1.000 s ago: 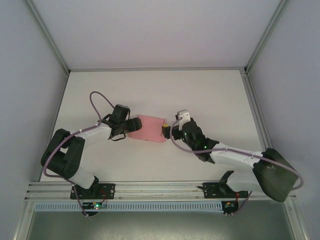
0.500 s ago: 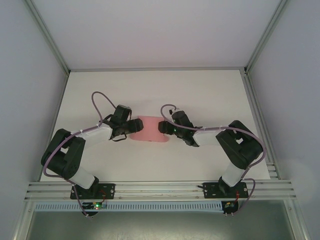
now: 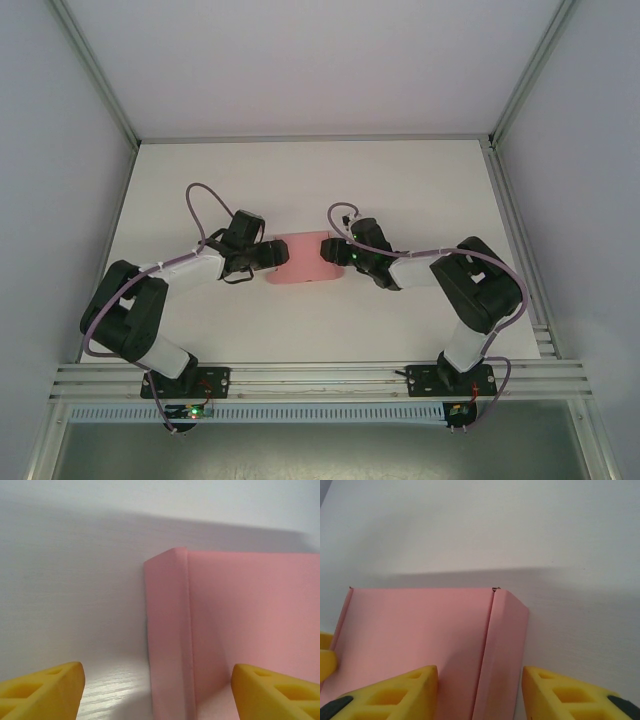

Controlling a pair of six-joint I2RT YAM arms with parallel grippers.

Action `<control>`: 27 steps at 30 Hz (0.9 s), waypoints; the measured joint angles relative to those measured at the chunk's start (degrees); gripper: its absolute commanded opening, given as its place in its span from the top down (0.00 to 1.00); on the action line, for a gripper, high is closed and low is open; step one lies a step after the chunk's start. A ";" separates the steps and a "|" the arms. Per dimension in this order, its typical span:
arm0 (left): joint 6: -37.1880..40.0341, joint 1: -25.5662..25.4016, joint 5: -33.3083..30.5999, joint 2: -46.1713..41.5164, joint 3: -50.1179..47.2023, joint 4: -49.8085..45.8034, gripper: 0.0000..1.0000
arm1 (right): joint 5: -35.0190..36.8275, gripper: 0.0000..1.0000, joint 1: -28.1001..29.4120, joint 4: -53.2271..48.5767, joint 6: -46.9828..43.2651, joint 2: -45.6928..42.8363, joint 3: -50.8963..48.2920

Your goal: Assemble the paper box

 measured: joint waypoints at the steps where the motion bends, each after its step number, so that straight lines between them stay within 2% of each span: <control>1: -0.35 0.26 1.07 0.31 -0.02 0.98 0.26 | -0.15 0.52 0.00 -0.11 -0.02 0.02 0.02; 3: -1.60 1.05 3.82 1.57 -0.24 4.39 0.38 | -0.57 0.50 -0.02 -0.15 -0.07 0.13 0.13; 5: -2.71 1.81 6.75 3.23 -0.70 8.31 0.55 | -1.27 0.40 -0.35 -0.13 0.00 0.39 0.33; 6: -3.04 1.95 7.93 4.02 -0.85 9.73 0.59 | -1.49 0.39 -0.37 -0.20 0.07 0.48 0.37; 8: -3.30 2.38 9.22 4.79 -0.90 11.87 0.63 | -1.73 0.34 -0.74 -0.57 0.04 0.52 0.37; 13: -4.15 3.30 12.46 4.68 -3.17 15.43 0.78 | -3.87 0.13 -2.67 -1.11 1.51 -0.57 -0.33; 17: -5.57 6.16 16.02 2.73 -8.11 20.57 0.87 | -8.04 0.02 -4.22 -1.42 2.64 -3.80 -1.03; 20: -6.93 8.07 18.62 2.32 -11.15 25.20 0.95 | -11.91 0.02 -4.70 -1.46 3.32 -5.05 -0.98; 27: -11.37 11.47 23.98 2.32 -16.65 34.69 0.96 | -19.04 0.02 -4.87 -2.56 5.75 -2.71 0.74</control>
